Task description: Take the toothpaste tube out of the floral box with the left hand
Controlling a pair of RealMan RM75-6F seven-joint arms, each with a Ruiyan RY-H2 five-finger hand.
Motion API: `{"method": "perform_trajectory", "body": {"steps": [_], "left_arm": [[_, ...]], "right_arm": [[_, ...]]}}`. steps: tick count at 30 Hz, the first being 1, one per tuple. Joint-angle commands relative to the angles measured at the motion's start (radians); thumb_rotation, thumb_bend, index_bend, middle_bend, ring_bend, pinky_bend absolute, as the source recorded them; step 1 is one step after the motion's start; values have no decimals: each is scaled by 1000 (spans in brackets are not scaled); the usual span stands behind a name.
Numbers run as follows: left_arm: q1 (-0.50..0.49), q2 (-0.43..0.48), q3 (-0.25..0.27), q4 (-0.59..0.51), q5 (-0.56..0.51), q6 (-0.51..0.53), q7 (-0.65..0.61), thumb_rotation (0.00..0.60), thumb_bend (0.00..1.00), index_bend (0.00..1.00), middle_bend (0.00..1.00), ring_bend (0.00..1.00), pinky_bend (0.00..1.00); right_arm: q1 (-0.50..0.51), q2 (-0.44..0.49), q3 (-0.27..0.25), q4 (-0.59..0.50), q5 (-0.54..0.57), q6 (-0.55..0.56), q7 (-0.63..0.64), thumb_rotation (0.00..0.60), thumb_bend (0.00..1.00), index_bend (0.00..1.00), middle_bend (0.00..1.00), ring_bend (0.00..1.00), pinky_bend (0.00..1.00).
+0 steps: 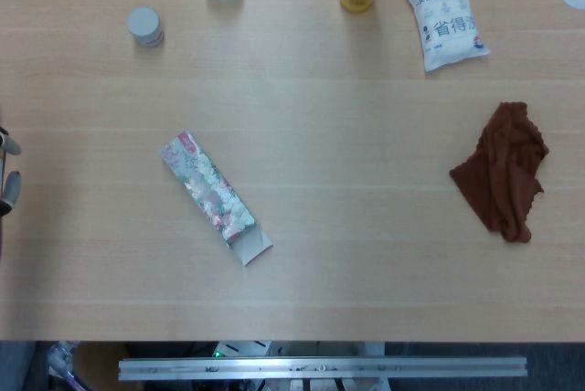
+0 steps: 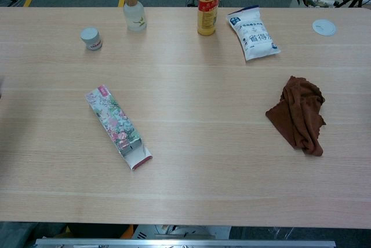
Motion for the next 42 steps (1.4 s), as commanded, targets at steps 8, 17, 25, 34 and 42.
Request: {"method": "perform_trajectory", "body": {"steps": [8,17,25,34,42], "left_arm": [[5,-1,3,-3,-9,0,5,600,359,444,363,279,334],[2,-3,13,-7,10,-4,16,600,359,444,363,279,334],[4,-14,23,9,28,1,-5,600,359,444,363,279,334],[-16,-17,40,15,109,15,-59,600,359,442,360,279,334],[-51,-21,73,9,184,-23,-27,600,359,451,363,279,334]], "right_arm": [[17,-10,3,17,-5,-19,15,600,294,575,383,262,356],[15,-14,3,23,-13,-5,20,600,295,575,382,262,356],[13,-23,11,35,-19,15,32,600,294,574,382,262,356],[24,-23,37,49,-17,31,57,600,294,575,383,262,356],[44,-8,81,57,-24,64,90,600,294,575,383,262,356]]}}
